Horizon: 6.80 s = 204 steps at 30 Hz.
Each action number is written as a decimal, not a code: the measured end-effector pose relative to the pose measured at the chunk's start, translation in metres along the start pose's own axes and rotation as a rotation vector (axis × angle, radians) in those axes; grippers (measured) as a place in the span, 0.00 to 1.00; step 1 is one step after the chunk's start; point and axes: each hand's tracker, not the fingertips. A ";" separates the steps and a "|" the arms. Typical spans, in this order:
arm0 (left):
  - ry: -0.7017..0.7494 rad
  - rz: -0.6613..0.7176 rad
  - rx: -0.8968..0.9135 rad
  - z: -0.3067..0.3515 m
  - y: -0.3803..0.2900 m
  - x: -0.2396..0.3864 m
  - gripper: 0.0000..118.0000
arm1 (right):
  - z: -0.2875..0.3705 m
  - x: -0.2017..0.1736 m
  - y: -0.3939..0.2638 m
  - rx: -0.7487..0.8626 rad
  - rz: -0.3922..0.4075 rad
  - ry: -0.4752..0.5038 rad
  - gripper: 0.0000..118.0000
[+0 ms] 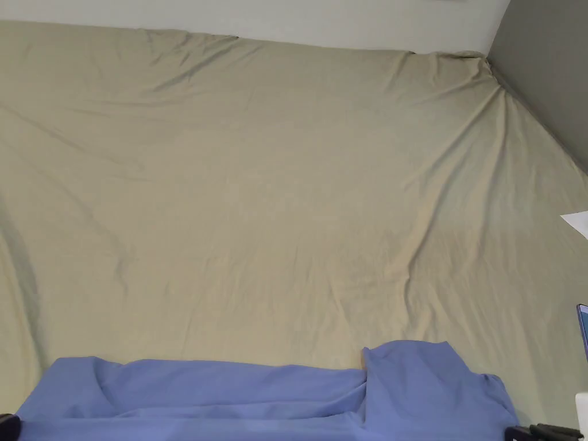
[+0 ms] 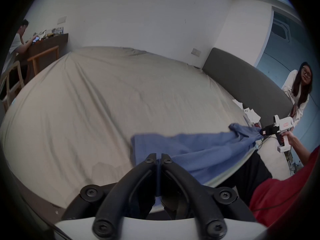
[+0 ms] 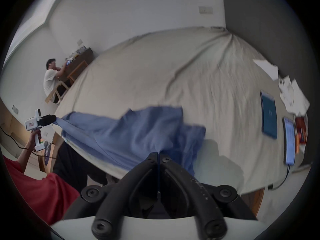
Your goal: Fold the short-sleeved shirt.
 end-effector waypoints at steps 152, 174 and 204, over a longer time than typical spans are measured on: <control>-0.086 -0.452 -0.028 -0.196 -0.057 0.337 0.00 | 0.088 -0.180 0.036 0.818 0.129 -0.237 0.00; 0.222 -0.329 0.623 0.062 0.084 0.188 0.00 | 0.080 -0.175 0.034 0.858 0.142 -0.283 0.00; -0.317 0.340 -0.297 -0.155 0.019 0.072 0.94 | 0.074 -0.192 0.036 0.827 0.164 -0.245 0.00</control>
